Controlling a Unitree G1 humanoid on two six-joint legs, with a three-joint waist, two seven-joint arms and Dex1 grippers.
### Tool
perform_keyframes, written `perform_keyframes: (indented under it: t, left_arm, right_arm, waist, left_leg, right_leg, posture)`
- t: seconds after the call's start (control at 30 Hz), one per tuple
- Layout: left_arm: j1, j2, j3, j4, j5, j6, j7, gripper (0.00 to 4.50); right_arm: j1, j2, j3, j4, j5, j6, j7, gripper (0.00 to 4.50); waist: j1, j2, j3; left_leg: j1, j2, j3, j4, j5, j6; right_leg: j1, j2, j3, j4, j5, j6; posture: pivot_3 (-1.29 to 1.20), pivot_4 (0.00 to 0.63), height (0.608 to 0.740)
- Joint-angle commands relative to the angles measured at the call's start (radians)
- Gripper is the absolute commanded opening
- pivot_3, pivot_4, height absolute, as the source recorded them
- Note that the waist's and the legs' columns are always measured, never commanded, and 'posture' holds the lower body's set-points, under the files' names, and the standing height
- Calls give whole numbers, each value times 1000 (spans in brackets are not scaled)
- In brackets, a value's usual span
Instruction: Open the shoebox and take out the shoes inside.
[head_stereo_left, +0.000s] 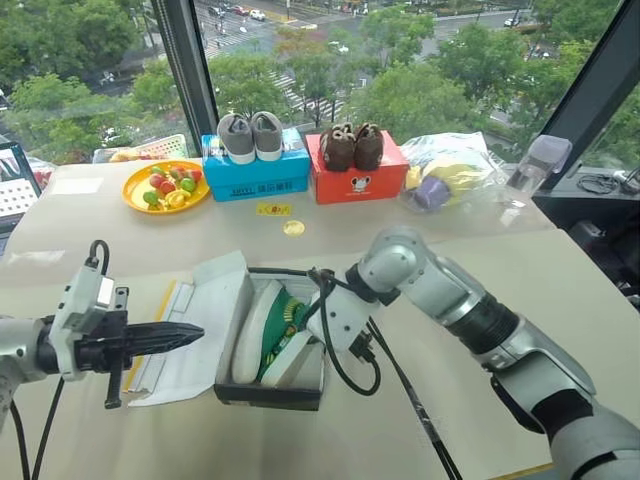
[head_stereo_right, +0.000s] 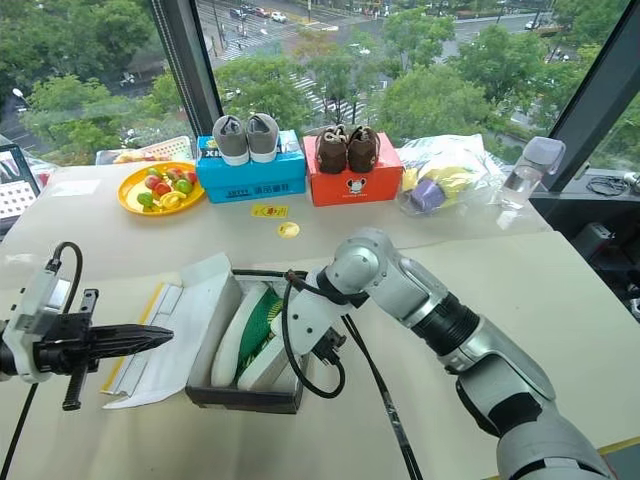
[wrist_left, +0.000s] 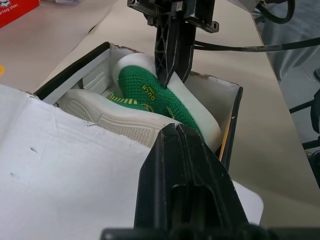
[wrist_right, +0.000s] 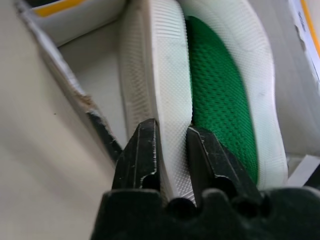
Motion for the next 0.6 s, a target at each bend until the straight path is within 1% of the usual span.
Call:
perform_keyframes:
  t: [0.03, 0.1, 0.2, 0.3, 0.4, 0.6]
  left_arm:
    - [-14, 0, 3, -11, 5, -24, 7, 0]
    - [-17, 0, -3, -9, 9, -27, 11, 0]
    - [-22, 0, -12, -8, 14, -30, 15, 0]
    - [-31, 4, -19, -7, 14, -29, 17, 0]
    - [-44, 9, -28, -1, 18, -32, 20, 0]
    - [-72, 12, -46, 11, 31, -36, 26, 0]
  right_arm:
    - [22, -7, -3, -26, -6, 6, 4, 369]
    - [18, -1, -24, -35, 6, 27, -6, 369]
    - [-15, 22, -91, -59, 68, 113, -21, 369]
    - [-63, 35, -155, -53, 108, 152, -37, 369]
    - [-87, 55, -235, -74, 215, 202, -49, 369]
    - [-63, 51, -285, -103, 326, 325, -39, 369]
  waist:
    - [0, 0, 0]
    - [1, 0, 0]
    - [1, 0, 0]
    - [1, 0, 0]
    - [1, 0, 0]
    - [1, 0, 0]
  left_leg:
    - [0, 0, 0, 0, 0, 0]
    - [1, 0, 0, 0, 0, 0]
    - [1, 0, 0, 0, 0, 0]
    - [0, 0, 0, 0, 0, 0]
    - [0, 0, 0, 0, 0, 0]
    - [-1, 0, 0, 0, 0, 0]
  right_leg:
    - [0, 0, 0, 0, 0, 0]
    - [1, 0, 0, 0, 0, 0]
    - [1, 0, 0, 0, 0, 0]
    - [1, 0, 0, 0, 0, 0]
    - [0, 0, 0, 0, 0, 0]
    - [0, 0, -1, -1, 0, 0]
  posture:
    - [0, 150, 731]
    - [0, 150, 731]
    - [0, 150, 731]
    - [0, 150, 731]
    - [0, 150, 731]
    - [0, 150, 731]
